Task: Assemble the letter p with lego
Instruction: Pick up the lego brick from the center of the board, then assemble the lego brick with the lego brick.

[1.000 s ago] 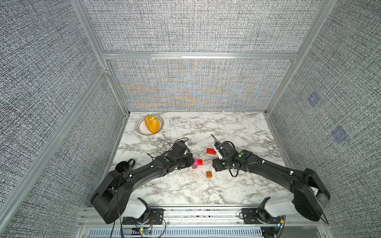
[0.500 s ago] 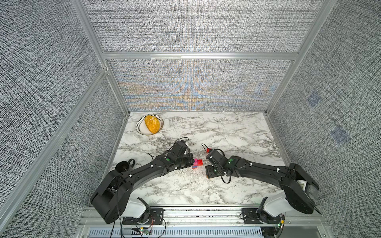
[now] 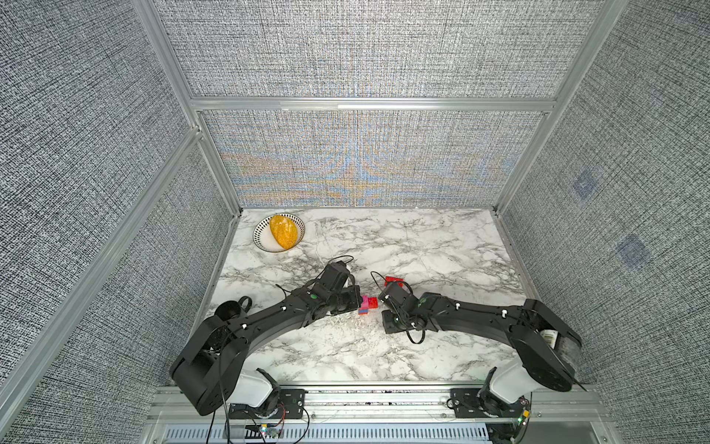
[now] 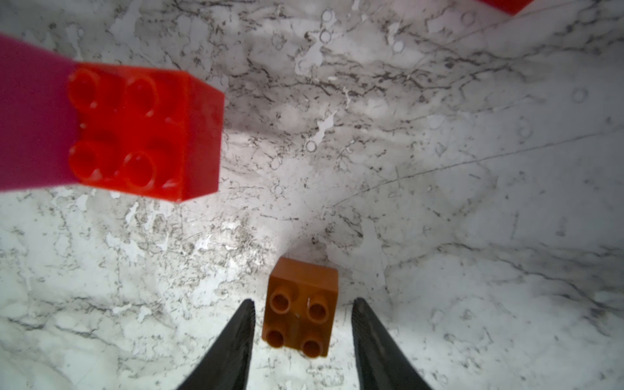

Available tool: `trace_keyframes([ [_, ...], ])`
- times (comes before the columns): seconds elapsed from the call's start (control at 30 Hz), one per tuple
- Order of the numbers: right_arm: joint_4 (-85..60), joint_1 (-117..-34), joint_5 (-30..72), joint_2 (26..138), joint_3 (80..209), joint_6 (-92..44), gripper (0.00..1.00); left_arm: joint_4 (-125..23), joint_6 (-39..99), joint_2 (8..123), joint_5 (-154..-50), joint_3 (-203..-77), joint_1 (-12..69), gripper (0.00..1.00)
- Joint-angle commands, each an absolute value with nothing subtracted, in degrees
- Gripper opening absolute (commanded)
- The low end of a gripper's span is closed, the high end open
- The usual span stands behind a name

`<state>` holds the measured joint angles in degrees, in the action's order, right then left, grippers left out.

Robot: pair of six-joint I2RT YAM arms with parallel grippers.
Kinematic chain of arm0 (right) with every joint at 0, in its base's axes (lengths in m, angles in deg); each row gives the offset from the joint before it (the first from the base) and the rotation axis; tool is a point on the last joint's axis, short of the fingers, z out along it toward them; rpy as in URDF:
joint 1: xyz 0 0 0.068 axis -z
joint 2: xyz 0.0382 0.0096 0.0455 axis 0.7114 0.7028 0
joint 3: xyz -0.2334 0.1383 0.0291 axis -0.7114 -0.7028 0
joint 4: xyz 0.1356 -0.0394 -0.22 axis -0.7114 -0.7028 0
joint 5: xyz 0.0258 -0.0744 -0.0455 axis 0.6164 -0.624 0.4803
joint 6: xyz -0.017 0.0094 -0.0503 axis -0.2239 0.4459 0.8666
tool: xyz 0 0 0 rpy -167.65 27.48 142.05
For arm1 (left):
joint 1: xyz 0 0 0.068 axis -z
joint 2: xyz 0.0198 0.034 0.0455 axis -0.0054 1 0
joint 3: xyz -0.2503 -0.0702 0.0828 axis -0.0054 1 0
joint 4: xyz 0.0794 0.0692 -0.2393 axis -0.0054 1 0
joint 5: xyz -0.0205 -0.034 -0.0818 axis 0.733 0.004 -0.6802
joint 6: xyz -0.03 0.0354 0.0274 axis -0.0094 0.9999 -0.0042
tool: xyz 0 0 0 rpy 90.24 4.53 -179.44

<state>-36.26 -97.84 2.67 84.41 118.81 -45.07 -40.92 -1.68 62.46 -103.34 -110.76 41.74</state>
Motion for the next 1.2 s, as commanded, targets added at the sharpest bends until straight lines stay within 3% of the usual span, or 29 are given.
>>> trace_keyframes([
  [0.0, -36.13, -97.9, 1.83, 84.96, 119.19, -45.46, 0.5, -38.04, -0.86, 62.16, -103.12, -110.68, 41.71, 0.0],
  [0.27, -35.61, -97.91, 2.34, 86.2, 119.18, -45.24, 0.46, -38.04, -0.77, 62.15, -103.16, -110.48, 41.71, 0.0],
  [0.6, -36.03, -97.74, 2.0, 84.74, 120.08, -44.62, 0.18, -38.27, -0.82, 62.49, -103.3, -110.42, 41.7, 0.0],
  [1.17, -38.33, -95.01, -1.16, 83.64, 128.81, -41.78, 0.16, -38.3, -1.2, 62.76, -103.46, -110.02, 41.72, 0.0],
])
